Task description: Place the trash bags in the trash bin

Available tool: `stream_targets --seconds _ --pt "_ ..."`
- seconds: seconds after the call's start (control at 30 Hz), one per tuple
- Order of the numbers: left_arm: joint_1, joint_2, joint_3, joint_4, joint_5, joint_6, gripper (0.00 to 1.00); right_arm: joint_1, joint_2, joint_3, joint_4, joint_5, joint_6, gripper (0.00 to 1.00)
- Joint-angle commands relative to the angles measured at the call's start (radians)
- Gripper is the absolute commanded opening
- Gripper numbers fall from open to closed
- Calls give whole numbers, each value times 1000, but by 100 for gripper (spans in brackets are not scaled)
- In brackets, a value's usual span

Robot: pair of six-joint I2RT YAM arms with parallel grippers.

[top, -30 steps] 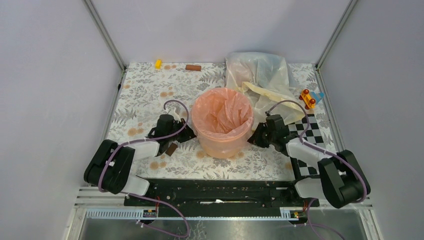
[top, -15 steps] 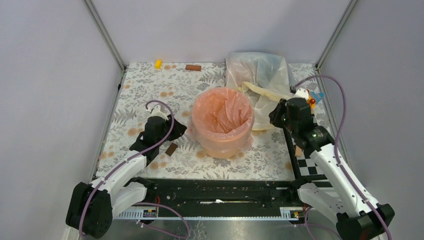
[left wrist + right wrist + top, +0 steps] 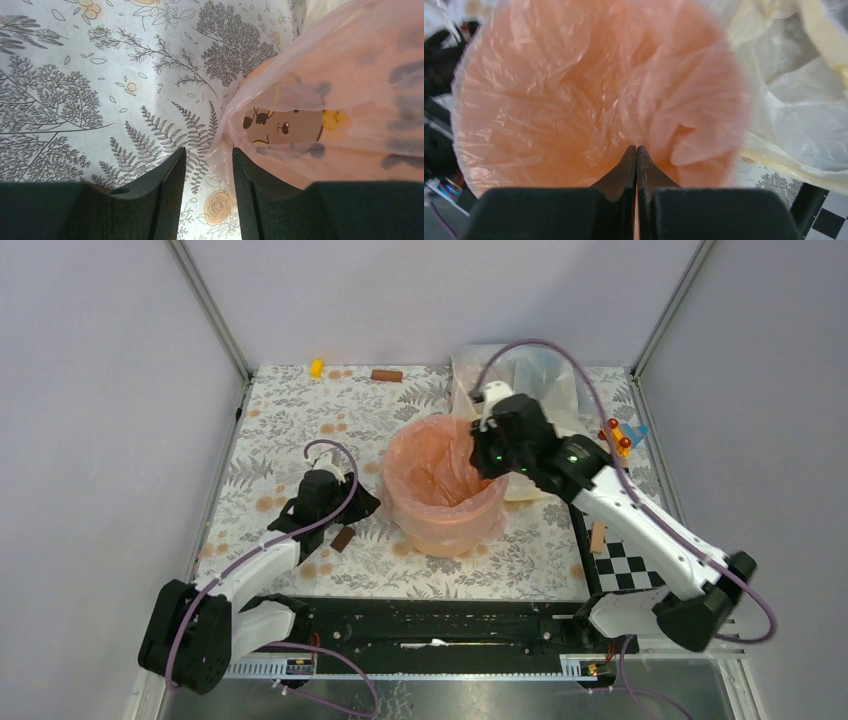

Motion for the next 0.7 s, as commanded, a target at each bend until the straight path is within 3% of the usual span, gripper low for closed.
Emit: stream_targets --seconds 0.0,0.23,0.37,0.67 --pt "1 78 75 81 54 31 41 115 143 109 -91 66 -107 0" --pt "1 184 112 110 90 58 31 193 364 215 -183 177 -125 0" --pt "0 261 130 124 130 74 21 194 375 161 -146 137 -111 0" --pt "-1 343 118 205 176 52 17 194 379 14 -64 103 -89 0"
